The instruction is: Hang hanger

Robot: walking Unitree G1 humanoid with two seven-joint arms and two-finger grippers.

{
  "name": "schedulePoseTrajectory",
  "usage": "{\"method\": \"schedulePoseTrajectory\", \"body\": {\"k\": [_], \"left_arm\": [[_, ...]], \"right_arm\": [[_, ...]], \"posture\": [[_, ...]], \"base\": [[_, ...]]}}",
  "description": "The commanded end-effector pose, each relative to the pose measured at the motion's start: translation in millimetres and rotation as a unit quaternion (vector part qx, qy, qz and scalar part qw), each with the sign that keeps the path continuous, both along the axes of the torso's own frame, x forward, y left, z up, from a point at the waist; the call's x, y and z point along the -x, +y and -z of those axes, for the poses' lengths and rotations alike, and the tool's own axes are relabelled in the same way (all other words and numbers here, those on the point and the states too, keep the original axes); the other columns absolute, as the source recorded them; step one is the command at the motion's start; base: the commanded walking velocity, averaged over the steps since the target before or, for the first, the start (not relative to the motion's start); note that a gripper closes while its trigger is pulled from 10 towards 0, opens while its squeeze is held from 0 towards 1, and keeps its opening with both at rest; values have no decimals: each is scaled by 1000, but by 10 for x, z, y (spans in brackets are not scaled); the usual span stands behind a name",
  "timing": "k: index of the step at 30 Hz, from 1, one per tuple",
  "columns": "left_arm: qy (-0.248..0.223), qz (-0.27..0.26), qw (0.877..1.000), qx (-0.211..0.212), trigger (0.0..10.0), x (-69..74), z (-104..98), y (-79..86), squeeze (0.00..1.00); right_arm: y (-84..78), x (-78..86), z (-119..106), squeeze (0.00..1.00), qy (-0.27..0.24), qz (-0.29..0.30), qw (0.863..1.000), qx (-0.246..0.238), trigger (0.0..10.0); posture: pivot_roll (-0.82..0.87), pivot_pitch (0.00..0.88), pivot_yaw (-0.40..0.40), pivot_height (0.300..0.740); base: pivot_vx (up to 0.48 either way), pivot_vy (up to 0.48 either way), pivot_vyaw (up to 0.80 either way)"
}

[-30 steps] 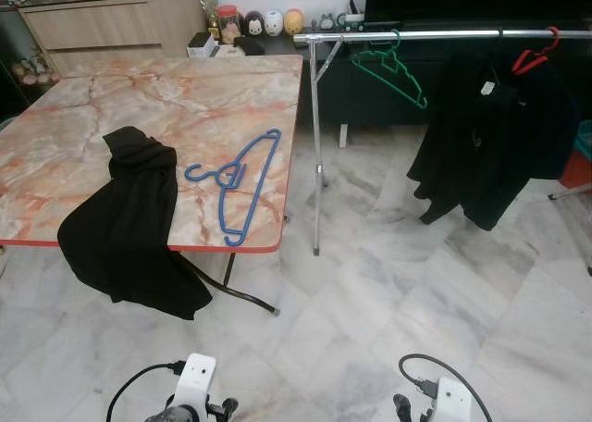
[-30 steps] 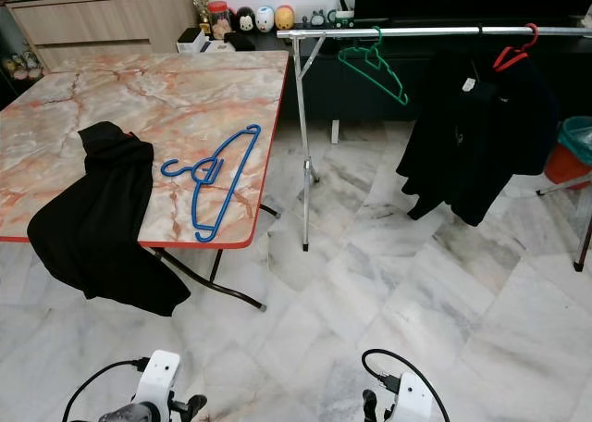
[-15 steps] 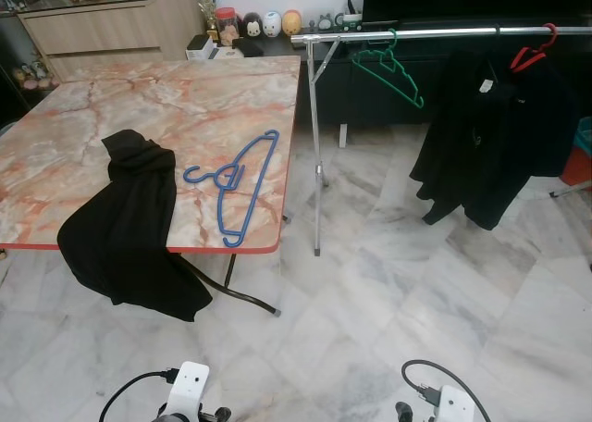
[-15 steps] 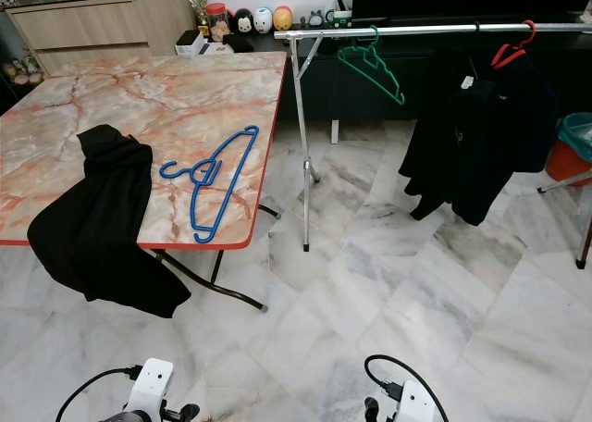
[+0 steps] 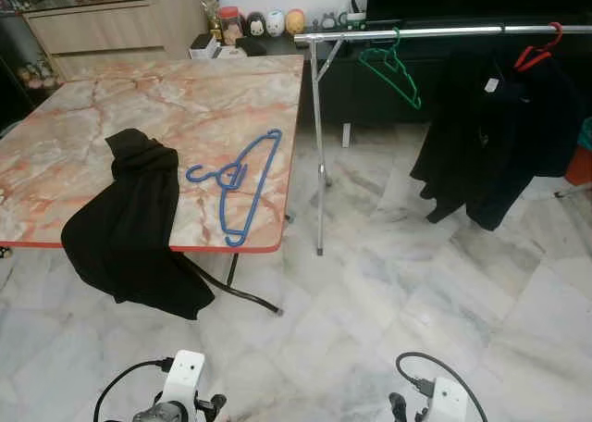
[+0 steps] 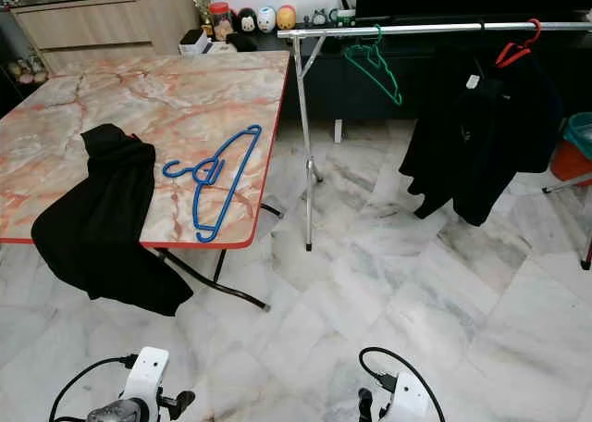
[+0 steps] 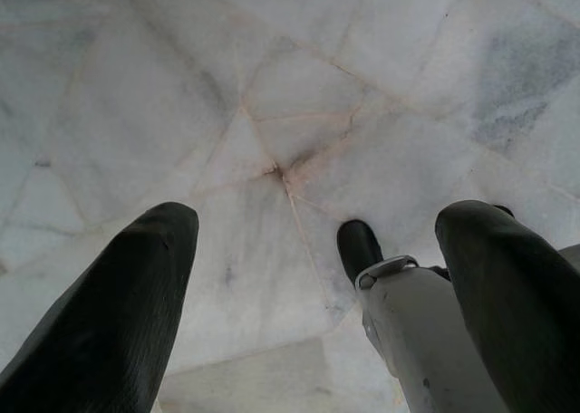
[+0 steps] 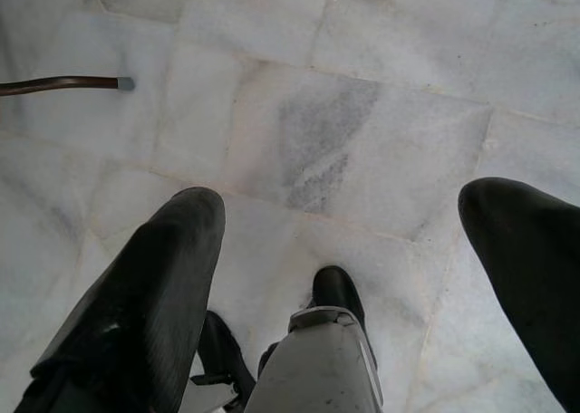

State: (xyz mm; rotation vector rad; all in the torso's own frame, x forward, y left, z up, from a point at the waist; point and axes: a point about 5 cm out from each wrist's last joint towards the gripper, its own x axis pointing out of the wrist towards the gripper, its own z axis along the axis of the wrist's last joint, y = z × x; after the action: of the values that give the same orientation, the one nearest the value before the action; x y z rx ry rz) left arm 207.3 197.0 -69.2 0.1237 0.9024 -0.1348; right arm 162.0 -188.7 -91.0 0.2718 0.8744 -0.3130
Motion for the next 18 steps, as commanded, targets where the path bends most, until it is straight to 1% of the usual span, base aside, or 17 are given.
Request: {"method": "schedulePoseTrajectory", "body": {"k": [1, 2, 3, 6, 7, 9, 12, 13, 14, 15, 18], "left_arm": [[14, -15, 1000, -7, 10000, 85, 34, 90, 0], [18, -14, 1000, -8, 10000, 112, 48, 93, 0], [18, -14, 1000, -8, 10000, 112, 48, 93, 0], [34, 1, 999, -11, 10000, 227, 104, 91, 0], [35, 7, 999, -11, 10000, 241, 112, 80, 0], [35, 8, 999, -10, 10000, 247, 115, 73, 0], [27, 8, 1000, -5, 10000, 219, 105, 44, 0], [20, 8, 1000, 0, 10000, 186, 90, 24, 0], [20, 8, 1000, 0, 10000, 186, 90, 24, 0], [15, 10, 1000, 2, 10000, 152, 75, 5, 0], [12, 13, 1000, 3, 10000, 127, 64, -8, 0]], "right_arm": [[-109, -42, -37, 0, -14, 6, 1000, 7, 10000], [-142, -28, -39, 0, -16, 9, 1000, 10, 10000], [-142, -28, -39, 0, -16, 9, 1000, 10, 10000], [-166, 123, 12, 0, -6, 23, 1000, 10, 10000], [-167, 183, 33, 0, 1, 25, 1000, 11, 10000], [-168, 220, 46, 0, 5, 26, 1000, 12, 10000], [-166, 284, 69, 0, 13, 23, 1000, 9, 10000], [-167, 301, 74, 0, 14, 21, 1000, 8, 10000], [-167, 301, 74, 0, 14, 21, 1000, 8, 10000], [-162, 291, 72, 0, 14, 19, 1000, 8, 10000], [-137, 230, 54, 0, 6, 10, 1000, 7, 10000]], "posture": [[-1, 0, 74, 740], [-14, 0, 82, 740], [-14, 0, 82, 740], [-53, 0, 97, 740], [-51, 0, 95, 740], [-47, 0, 92, 740], [-22, 0, 78, 740], [-18, 0, 75, 740], [-18, 0, 75, 740], [-21, 0, 76, 740], [-27, 0, 77, 740]], "base": [[0, -244, 0], [0, -292, 0], [0, -292, 0], [0, -305, 0], [0, -304, 0], [0, -304, 0], [0, -304, 0], [0, -304, 0], [0, -304, 0], [0, -304, 0], [0, -304, 0]]}}
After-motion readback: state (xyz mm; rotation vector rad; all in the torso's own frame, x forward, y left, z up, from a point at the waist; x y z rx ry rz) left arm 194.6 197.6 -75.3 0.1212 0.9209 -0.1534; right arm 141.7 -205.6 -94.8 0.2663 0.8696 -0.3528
